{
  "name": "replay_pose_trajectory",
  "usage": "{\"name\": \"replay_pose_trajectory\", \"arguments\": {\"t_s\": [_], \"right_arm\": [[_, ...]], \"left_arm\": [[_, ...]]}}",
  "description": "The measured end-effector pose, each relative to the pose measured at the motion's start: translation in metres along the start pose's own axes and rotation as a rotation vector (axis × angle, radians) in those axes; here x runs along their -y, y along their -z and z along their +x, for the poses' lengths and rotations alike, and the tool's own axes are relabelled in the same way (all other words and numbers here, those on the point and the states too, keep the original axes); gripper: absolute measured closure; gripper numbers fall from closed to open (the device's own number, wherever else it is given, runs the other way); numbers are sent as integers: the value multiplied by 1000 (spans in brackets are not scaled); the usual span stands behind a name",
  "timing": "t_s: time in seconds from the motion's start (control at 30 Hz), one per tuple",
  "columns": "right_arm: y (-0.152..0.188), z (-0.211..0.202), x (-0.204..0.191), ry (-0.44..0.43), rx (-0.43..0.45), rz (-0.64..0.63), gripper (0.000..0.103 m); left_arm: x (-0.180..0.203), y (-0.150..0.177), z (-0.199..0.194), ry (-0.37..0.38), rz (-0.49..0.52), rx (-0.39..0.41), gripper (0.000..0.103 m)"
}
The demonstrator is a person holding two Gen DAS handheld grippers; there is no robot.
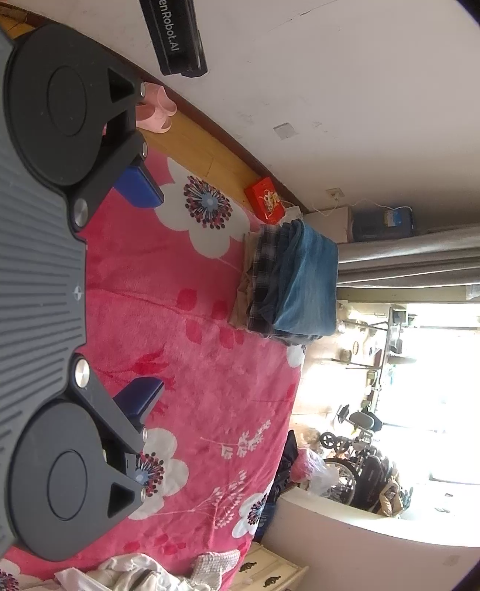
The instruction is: Fold clothes
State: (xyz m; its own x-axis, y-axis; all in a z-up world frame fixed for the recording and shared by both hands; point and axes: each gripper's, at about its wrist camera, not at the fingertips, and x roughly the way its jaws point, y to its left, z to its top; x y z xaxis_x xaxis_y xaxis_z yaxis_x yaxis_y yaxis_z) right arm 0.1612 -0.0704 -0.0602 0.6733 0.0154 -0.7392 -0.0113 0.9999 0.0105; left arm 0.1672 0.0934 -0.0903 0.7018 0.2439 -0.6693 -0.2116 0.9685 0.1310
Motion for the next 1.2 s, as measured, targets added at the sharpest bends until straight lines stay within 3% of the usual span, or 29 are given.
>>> {"name": "replay_pose_trajectory", "arguments": {"t_s": [0.33,1.2], "right_arm": [[3,4,10,42,-12,5,3],[1,1,8,54,0,-11,2]], "left_arm": [[17,0,-2,50,22,1,0],[21,1,-5,35,24,19,0]]}}
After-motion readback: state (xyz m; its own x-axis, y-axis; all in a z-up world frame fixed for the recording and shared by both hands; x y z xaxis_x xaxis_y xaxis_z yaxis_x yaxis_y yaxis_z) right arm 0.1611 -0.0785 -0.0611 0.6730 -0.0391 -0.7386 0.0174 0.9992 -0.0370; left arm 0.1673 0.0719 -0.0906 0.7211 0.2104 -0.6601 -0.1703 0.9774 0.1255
